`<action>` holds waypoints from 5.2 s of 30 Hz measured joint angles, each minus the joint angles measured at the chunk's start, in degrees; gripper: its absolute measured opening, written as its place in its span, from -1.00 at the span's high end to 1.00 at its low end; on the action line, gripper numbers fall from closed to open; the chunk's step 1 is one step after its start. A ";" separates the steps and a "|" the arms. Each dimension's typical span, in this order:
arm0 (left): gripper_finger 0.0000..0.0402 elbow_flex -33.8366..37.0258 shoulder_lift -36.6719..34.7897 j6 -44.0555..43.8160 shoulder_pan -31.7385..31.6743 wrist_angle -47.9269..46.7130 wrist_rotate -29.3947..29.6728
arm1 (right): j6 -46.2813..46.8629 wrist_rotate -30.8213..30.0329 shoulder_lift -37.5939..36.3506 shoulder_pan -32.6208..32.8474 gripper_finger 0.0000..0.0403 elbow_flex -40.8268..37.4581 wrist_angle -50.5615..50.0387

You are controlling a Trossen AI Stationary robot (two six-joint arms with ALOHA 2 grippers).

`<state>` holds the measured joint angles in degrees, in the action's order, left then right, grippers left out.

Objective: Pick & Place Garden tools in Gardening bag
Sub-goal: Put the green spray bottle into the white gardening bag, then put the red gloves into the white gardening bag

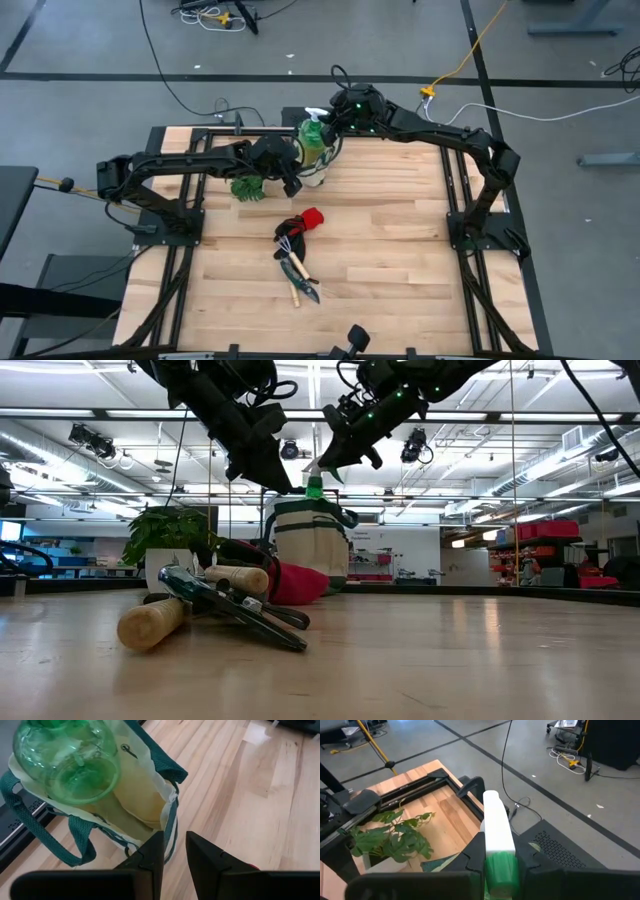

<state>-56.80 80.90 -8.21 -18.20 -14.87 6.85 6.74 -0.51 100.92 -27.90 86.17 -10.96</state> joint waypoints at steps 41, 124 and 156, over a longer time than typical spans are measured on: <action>0.57 0.00 0.00 0.09 0.00 -0.04 1.03 | -0.22 -0.78 5.60 0.59 0.79 -0.09 -1.06; 0.57 0.00 0.00 -0.17 0.00 0.00 1.03 | 1.79 -0.09 1.10 0.70 0.00 -12.85 10.06; 0.57 0.00 0.00 -1.87 0.38 -1.89 -20.93 | -0.13 -0.05 -6.21 4.20 0.00 -12.83 0.42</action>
<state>-56.80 80.90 -10.08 -17.82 -16.77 -14.08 6.61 -0.56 94.72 -23.70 73.34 -10.55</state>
